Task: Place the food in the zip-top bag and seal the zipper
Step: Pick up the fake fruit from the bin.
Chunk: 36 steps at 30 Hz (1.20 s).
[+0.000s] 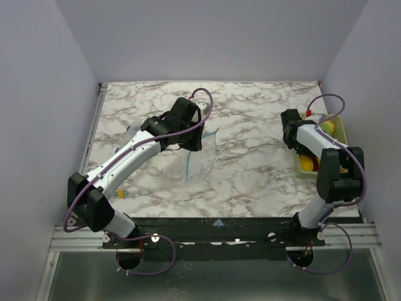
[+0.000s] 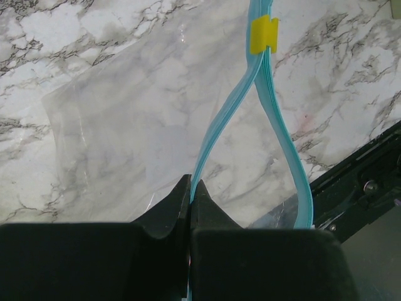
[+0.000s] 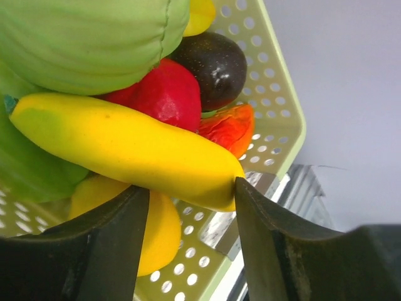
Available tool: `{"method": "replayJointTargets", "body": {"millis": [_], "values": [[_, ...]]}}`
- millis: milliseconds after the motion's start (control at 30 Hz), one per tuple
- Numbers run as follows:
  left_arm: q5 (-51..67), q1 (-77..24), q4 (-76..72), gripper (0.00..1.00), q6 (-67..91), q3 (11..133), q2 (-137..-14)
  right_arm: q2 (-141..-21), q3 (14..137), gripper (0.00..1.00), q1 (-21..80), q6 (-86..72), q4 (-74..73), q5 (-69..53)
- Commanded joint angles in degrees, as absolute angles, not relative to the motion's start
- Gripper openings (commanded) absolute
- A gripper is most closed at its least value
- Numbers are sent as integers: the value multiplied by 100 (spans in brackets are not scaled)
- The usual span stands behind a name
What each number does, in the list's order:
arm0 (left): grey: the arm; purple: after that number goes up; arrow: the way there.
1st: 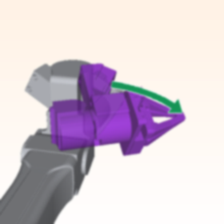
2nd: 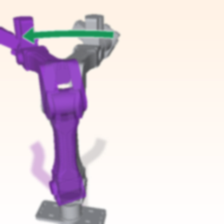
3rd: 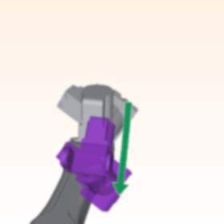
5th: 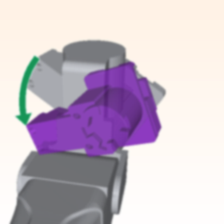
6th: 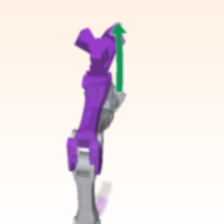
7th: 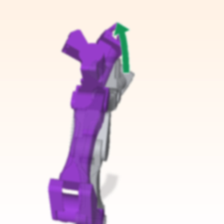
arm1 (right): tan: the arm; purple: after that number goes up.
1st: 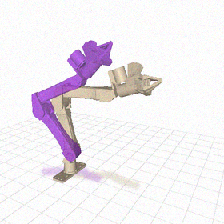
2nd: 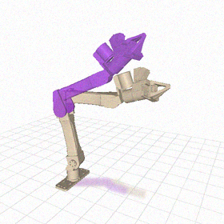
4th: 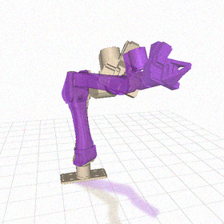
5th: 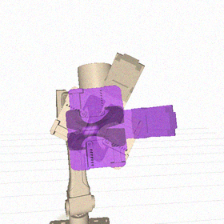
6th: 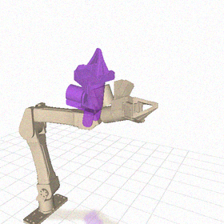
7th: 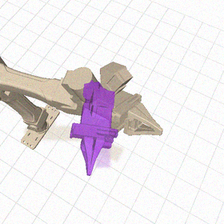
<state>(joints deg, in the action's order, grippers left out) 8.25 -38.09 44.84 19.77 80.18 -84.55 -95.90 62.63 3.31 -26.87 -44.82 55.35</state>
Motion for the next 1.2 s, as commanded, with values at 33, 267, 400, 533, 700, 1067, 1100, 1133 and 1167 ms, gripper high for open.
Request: {"method": "replayJointTargets", "body": {"millis": [33, 267, 400, 533, 700, 1067, 1100, 1133, 1167], "values": [[1054, -3788, 4377, 0, 2039, 7989, -8348, -9927, 6446, 47, 290, -2705, -4624, 6239], [1114, -3789, 4377, 0, 2048, 8000, -8288, -9866, 6882, 23, 373, -2713, -5157, 6429], [1032, -3771, 4392, 0, 2040, 8024, -8233, -9711, 7040, 11, 411, -2706, -5335, 6467], [1011, -3776, 4368, 0, 2039, 7989, -8147, -9491, 7108, 5, 447, -2657, -5345, 6323], [900, -3773, 4377, 0, 2019, 7991, -8132, -9061, 7405, 0, 483, -2456, -5217, 6016], [748, -3774, 4412, 0, 1978, 8007, -8233, -7428, 7172, 1, 483, -1274, -3169, 3902], [754, -3771, 4412, 0, 1978, 8006, -8227, -7250, 7118, 1, 482, -1240, -3043, 3420], [747, -3771, 4404, 0, 1973, 8007, -8221, -7072, 7073, 1, 483, -1271, -3002, 2793], [731, -3772, 4403, 0, 1969, 7993, -8210, -6917, 7023, 1, 483, -1338, -2943, 2306]]}}
